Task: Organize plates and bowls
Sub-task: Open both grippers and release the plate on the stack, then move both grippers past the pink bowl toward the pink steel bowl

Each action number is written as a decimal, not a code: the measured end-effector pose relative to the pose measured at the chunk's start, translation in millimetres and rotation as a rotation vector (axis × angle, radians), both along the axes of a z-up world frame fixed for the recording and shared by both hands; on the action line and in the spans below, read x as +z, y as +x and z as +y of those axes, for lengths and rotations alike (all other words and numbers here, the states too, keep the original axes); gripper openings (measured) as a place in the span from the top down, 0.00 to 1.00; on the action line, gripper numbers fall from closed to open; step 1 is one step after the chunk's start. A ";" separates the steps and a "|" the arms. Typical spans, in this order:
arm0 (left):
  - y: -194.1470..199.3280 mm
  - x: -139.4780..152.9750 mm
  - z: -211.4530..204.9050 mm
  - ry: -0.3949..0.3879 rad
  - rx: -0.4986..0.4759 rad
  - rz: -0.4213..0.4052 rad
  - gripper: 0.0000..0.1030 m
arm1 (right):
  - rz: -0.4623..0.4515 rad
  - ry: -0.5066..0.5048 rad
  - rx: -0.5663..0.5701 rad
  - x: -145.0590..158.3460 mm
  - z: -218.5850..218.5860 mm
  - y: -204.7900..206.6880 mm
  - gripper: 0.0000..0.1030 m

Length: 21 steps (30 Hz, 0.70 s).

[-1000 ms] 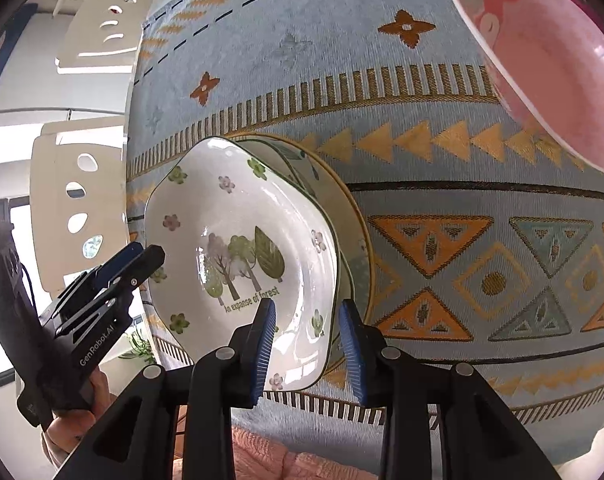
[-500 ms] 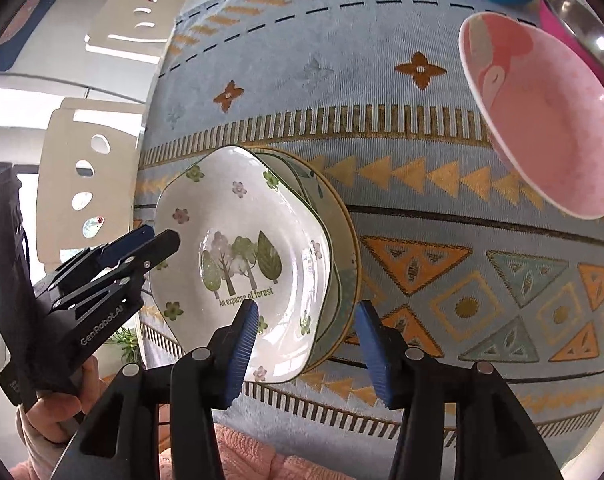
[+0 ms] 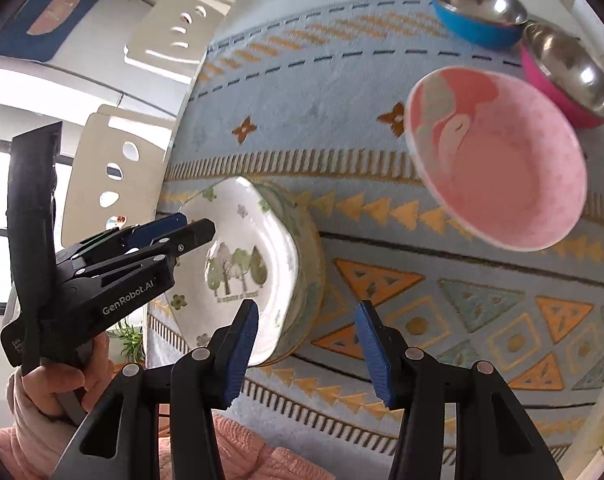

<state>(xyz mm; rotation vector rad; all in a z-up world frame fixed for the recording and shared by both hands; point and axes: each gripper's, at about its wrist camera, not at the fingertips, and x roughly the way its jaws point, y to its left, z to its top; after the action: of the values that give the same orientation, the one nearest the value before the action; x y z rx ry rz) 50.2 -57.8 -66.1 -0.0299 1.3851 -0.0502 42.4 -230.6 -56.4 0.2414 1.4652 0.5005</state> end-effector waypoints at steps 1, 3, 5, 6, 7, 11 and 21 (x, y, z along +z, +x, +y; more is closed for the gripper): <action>2.3 1.0 -4.6 -0.001 -0.003 -0.001 0.67 | -0.006 0.004 -0.003 1.3 -4.6 1.0 0.53; 7.7 2.6 -15.1 0.003 -0.013 -0.005 0.67 | -0.010 0.019 -0.023 3.9 -16.8 2.9 0.53; 12.6 3.1 -24.7 -0.001 -0.027 -0.004 0.67 | -0.011 0.037 -0.049 5.3 -31.8 4.4 0.53; 16.0 2.8 -31.5 -0.001 -0.035 -0.003 0.67 | -0.010 0.040 -0.058 5.3 -37.1 4.5 0.53; 18.5 2.4 -36.7 -0.002 -0.042 -0.003 0.67 | -0.009 0.043 -0.070 4.8 -43.8 4.8 0.53; 30.4 -0.5 -59.5 -0.016 -0.067 0.001 0.67 | 0.012 0.055 -0.135 0.6 -78.2 6.7 0.53; 80.7 -1.8 -106.4 -0.046 -0.105 -0.015 0.67 | 0.024 0.077 -0.276 -2.8 -163.3 33.2 0.53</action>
<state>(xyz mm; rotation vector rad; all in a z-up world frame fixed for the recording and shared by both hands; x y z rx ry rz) 130.9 -164.2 -68.0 0.0046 1.3694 -0.1694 75.6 -393.9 -59.3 0.5044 1.4101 0.3302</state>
